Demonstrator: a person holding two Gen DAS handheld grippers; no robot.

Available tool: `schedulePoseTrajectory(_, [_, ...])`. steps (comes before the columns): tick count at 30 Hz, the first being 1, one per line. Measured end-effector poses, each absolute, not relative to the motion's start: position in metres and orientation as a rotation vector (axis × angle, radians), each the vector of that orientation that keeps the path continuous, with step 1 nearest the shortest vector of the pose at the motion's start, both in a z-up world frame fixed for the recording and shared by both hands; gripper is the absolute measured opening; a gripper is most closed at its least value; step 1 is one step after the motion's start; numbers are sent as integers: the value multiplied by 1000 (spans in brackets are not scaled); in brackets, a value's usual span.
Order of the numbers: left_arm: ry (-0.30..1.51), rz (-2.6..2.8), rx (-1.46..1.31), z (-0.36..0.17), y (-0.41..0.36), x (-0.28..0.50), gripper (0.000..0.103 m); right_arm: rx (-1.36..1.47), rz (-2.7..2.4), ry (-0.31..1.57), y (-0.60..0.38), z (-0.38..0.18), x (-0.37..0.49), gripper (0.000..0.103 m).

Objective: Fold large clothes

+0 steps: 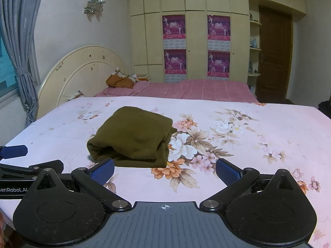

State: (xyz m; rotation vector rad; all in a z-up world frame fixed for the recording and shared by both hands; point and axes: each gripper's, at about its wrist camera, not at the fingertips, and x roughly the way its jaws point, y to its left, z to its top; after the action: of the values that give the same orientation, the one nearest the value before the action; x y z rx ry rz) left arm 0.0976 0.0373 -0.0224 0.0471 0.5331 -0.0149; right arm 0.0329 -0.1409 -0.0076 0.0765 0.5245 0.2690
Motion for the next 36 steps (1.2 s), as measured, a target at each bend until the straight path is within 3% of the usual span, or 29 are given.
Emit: schedulePoseTrajectory(36, [515,-33,37,-20,40,100,103,56,290,520,-157,-3,38,103])
